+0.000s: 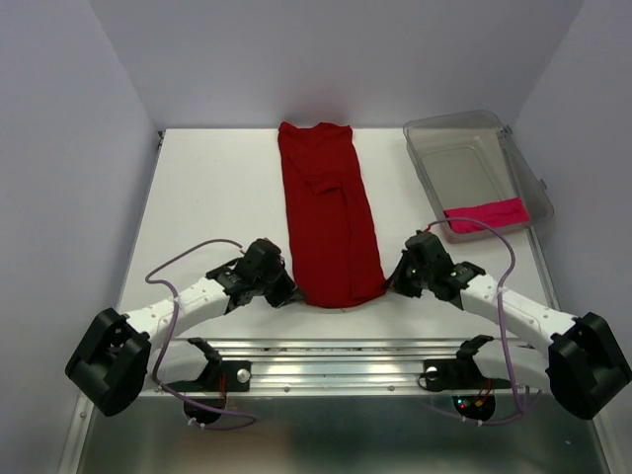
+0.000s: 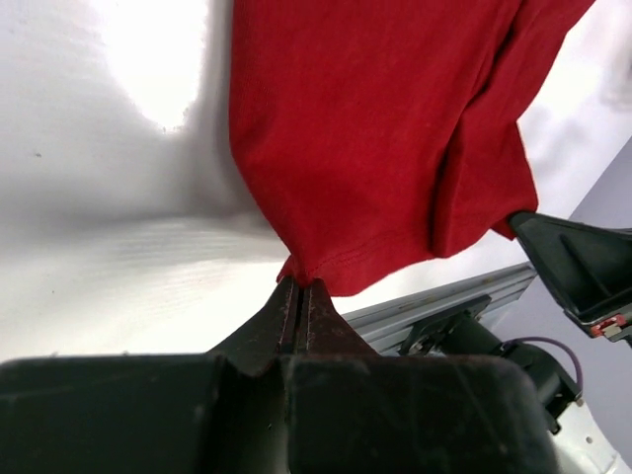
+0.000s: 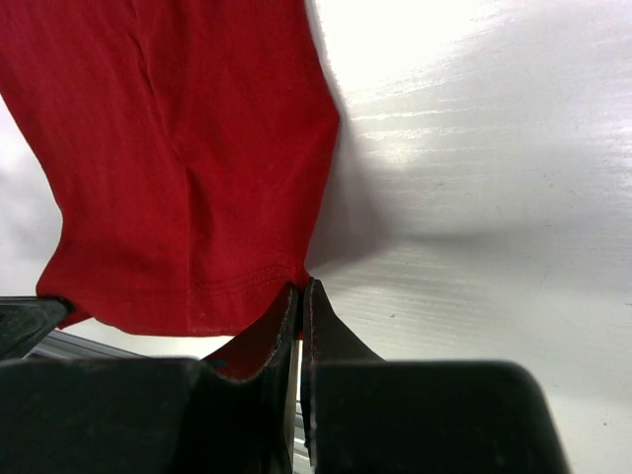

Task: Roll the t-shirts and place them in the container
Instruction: Roll the T-shirt to the center of the board.

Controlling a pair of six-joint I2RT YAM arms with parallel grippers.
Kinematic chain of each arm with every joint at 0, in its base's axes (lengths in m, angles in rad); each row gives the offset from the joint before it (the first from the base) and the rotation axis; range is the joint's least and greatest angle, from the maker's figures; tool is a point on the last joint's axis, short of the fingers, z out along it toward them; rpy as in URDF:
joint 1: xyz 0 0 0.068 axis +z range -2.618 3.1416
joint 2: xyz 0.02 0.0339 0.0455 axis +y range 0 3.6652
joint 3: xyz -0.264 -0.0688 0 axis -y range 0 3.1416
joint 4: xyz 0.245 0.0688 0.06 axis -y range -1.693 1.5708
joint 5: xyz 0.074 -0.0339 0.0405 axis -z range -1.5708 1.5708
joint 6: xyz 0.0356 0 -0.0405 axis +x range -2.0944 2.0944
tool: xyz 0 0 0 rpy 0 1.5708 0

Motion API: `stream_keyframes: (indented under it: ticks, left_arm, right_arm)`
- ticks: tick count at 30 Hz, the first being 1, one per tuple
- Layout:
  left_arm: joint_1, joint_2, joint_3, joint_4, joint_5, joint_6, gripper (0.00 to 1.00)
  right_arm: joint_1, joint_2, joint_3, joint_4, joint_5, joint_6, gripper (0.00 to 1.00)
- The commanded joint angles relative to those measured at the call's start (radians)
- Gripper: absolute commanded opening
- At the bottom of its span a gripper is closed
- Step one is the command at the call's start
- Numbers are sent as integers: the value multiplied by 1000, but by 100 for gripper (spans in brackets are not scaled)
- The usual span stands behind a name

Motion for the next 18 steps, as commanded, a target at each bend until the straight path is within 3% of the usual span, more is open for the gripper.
stream_keyframes:
  ticks: [1,18]
  left_arm:
    - [21,18,28,45,7,4,0]
    - [107,47,42,60,0,8,0]
  right_arm:
    - [9,14,53,-2,46,-17,1]
    - [9,111,138,-2,104,-25,1]
